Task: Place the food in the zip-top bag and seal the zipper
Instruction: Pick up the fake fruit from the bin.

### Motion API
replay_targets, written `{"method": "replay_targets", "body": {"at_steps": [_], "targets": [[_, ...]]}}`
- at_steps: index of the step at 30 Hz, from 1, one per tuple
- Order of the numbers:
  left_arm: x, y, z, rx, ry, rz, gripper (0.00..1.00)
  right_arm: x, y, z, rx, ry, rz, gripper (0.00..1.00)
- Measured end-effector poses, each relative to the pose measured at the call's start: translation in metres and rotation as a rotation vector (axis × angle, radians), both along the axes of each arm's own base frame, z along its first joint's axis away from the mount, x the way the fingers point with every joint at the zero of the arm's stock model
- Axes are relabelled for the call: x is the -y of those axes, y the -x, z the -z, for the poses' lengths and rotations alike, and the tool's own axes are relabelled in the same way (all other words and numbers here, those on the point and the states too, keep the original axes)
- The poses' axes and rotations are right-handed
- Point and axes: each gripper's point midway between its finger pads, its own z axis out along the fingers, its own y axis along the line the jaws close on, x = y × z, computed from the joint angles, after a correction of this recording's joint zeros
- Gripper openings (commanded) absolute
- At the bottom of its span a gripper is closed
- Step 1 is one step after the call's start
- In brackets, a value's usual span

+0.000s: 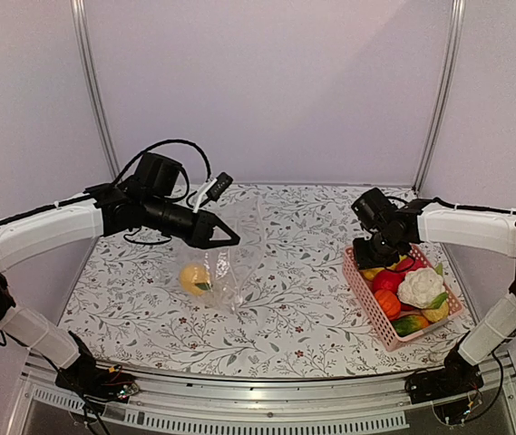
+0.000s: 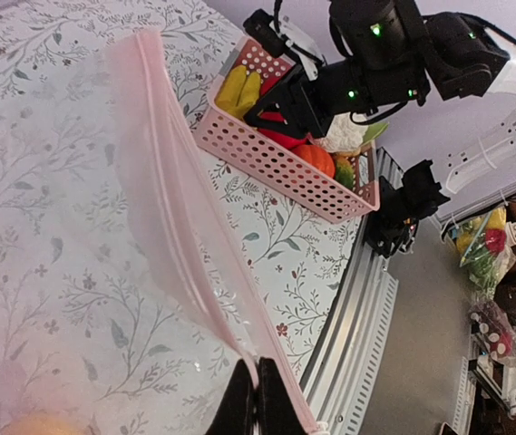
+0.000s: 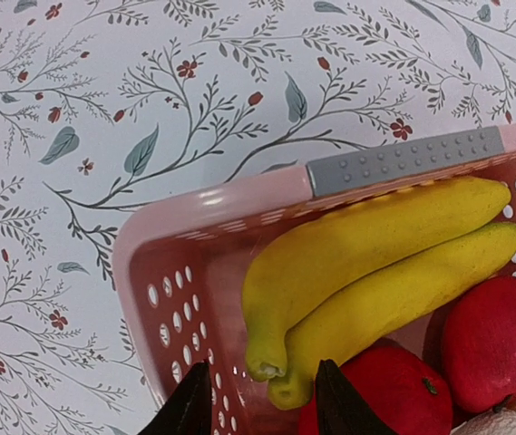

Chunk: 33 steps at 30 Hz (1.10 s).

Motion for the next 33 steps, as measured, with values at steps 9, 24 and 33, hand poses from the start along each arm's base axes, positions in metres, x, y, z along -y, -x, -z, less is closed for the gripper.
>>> {"method": "replay_targets", "body": {"at_steps": [9,24,33], "targets": [[0.000,0.000,0.000,0.002,-0.001,-0.002,0.00,-0.006,-0.004,-0.008,0.045,-0.042,-0.016,0.03],[-0.002,-0.005,0.003,0.027,-0.022,-0.016,0.00,-0.006,0.003,-0.039,0.129,-0.138,-0.034,0.00],[-0.003,-0.004,0.003,0.024,-0.023,-0.015,0.00,-0.011,0.008,-0.075,0.200,-0.250,-0.022,0.00]]}}
